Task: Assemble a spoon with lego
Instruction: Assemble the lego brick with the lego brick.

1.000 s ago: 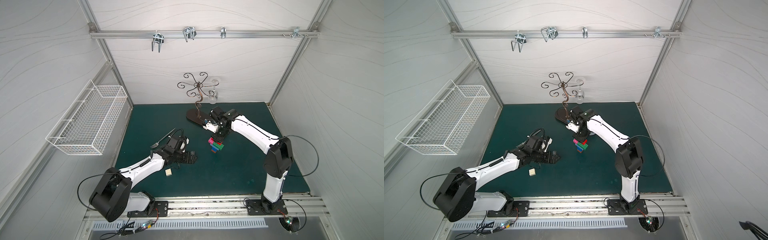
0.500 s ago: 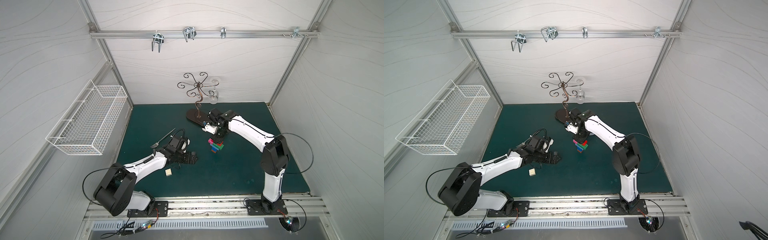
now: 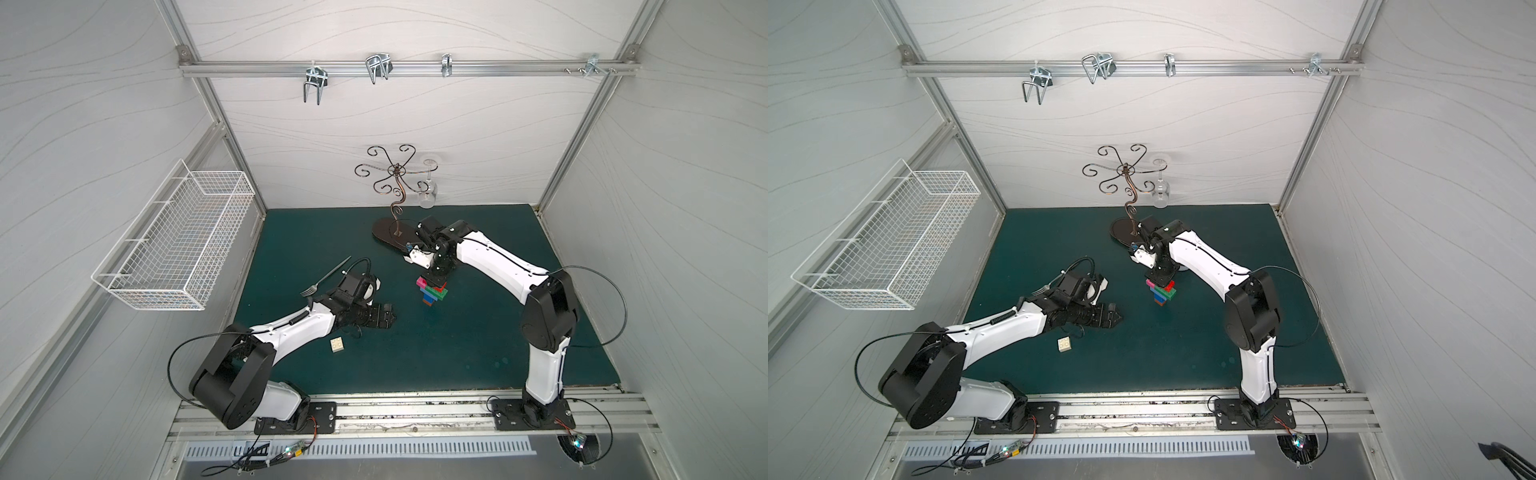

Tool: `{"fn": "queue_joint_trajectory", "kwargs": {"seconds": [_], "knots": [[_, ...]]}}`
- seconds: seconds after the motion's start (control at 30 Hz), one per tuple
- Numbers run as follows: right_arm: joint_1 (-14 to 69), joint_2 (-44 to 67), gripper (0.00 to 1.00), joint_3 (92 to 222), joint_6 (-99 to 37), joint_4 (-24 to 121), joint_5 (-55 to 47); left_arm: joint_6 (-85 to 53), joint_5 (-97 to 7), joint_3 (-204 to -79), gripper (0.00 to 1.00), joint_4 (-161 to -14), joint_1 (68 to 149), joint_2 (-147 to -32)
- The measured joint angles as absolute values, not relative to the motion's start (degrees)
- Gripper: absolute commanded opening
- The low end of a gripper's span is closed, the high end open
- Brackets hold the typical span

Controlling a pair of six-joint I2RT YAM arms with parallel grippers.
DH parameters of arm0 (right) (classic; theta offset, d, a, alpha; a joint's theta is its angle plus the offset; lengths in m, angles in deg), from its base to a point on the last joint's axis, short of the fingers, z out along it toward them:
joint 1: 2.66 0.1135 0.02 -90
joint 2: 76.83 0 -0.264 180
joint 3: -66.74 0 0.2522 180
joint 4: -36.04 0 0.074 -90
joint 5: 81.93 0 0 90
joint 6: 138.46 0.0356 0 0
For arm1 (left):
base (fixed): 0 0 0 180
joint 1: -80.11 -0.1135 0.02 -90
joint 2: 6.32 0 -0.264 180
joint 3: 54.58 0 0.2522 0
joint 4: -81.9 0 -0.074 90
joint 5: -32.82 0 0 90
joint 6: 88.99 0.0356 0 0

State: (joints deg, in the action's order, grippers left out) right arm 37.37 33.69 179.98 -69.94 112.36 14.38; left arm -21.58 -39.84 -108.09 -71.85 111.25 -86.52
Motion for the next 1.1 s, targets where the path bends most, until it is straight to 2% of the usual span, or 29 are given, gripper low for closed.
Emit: {"fn": "queue_joint_trajectory", "kwargs": {"seconds": [1.1], "knots": [[37.8, 33.7, 0.1, 181.2, -67.8, 115.0, 13.8, -21.6, -39.8, -108.8, 1.0, -71.8, 111.2, -87.2]]}}
